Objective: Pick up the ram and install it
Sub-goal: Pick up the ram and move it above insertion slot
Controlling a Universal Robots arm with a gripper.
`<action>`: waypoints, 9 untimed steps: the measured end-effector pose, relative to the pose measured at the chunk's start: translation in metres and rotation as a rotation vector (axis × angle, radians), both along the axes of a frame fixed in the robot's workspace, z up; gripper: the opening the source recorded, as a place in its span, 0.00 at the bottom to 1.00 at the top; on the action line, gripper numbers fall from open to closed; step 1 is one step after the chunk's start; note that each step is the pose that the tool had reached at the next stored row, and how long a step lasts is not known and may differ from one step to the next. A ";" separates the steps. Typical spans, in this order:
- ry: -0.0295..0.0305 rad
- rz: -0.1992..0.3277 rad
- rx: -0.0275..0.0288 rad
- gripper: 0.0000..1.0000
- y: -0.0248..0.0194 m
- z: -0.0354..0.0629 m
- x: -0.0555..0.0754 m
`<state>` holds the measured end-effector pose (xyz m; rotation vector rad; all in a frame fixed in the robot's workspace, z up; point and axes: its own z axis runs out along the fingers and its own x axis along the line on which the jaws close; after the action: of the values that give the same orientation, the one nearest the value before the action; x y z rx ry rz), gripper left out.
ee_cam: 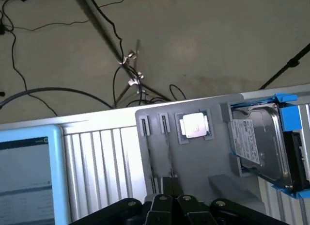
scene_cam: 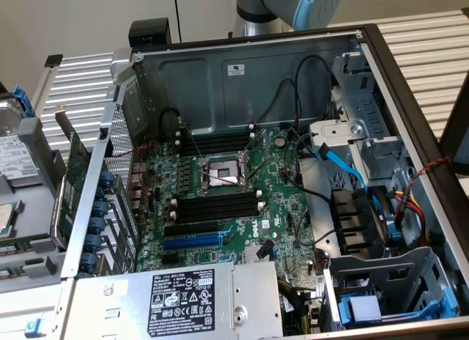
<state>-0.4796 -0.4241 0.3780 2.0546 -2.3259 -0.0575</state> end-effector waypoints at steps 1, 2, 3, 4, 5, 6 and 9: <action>-0.0026 0.018 -0.0001 0.11 0.0000 0.0001 0.000; -0.0053 0.036 0.0000 0.11 0.0000 0.0000 0.000; -0.0090 0.054 0.0000 0.11 0.0000 0.0000 0.000; -0.0127 0.072 0.0000 0.11 0.0000 0.0000 0.000; -0.0148 0.091 0.0001 0.11 0.0000 0.0000 0.000; -0.0160 0.109 0.0002 0.11 0.0000 0.0000 0.000; -0.0210 0.148 0.0002 0.11 -0.0001 -0.0001 0.000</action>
<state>-0.4793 -0.4243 0.3779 2.2307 -2.1772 -0.0318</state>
